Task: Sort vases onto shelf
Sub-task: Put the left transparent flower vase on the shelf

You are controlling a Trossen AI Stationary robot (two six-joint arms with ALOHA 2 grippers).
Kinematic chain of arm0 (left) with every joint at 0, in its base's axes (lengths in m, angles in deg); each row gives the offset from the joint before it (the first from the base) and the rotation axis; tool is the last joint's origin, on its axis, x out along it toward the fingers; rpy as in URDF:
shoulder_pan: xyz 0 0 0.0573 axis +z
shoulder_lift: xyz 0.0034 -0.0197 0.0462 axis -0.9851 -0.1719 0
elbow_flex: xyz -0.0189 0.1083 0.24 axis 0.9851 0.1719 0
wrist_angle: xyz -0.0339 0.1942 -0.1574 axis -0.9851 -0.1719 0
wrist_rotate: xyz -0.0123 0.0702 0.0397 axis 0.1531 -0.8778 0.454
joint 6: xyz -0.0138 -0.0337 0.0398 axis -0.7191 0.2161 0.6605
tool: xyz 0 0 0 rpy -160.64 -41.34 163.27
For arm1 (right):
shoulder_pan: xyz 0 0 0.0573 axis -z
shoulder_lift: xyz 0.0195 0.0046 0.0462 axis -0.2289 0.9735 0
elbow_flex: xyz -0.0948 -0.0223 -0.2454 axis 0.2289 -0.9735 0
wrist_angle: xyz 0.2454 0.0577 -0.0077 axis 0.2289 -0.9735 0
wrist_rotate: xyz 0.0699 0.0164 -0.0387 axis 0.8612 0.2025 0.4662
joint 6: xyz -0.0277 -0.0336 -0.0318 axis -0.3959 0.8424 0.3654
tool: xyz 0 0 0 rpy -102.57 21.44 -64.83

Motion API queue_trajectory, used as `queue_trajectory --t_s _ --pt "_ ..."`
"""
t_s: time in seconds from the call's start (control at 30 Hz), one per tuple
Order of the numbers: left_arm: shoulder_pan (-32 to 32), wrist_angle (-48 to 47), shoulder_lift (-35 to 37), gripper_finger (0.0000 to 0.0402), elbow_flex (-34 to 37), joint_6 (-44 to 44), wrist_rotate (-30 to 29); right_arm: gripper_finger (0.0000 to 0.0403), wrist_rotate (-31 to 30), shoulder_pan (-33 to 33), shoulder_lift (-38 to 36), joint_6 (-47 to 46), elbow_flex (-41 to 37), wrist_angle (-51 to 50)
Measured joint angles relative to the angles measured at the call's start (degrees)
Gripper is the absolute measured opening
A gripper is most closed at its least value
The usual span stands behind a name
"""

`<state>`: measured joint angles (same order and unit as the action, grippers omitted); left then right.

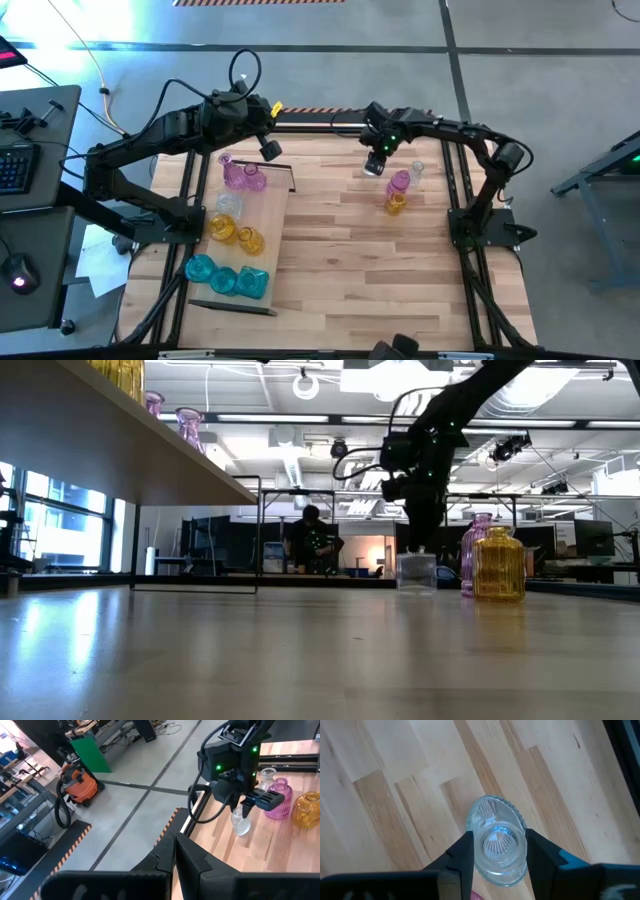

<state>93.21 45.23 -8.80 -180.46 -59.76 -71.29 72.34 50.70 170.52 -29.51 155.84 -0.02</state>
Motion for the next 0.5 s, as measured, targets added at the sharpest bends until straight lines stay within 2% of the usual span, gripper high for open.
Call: queue_trajectory --t_s 0.3,0.5 --pt "-0.01 -0.02 0.0 0.0005 0.0 -0.3 0.0 0.0114 -0.55 -2.93 0.11 -1.16 0.4 -0.19" --pt "-0.01 0.0 0.0 0.0005 0.0 -0.32 0.0 0.0112 1.07 -6.88 0.86 -2.8 5.46 -5.24"
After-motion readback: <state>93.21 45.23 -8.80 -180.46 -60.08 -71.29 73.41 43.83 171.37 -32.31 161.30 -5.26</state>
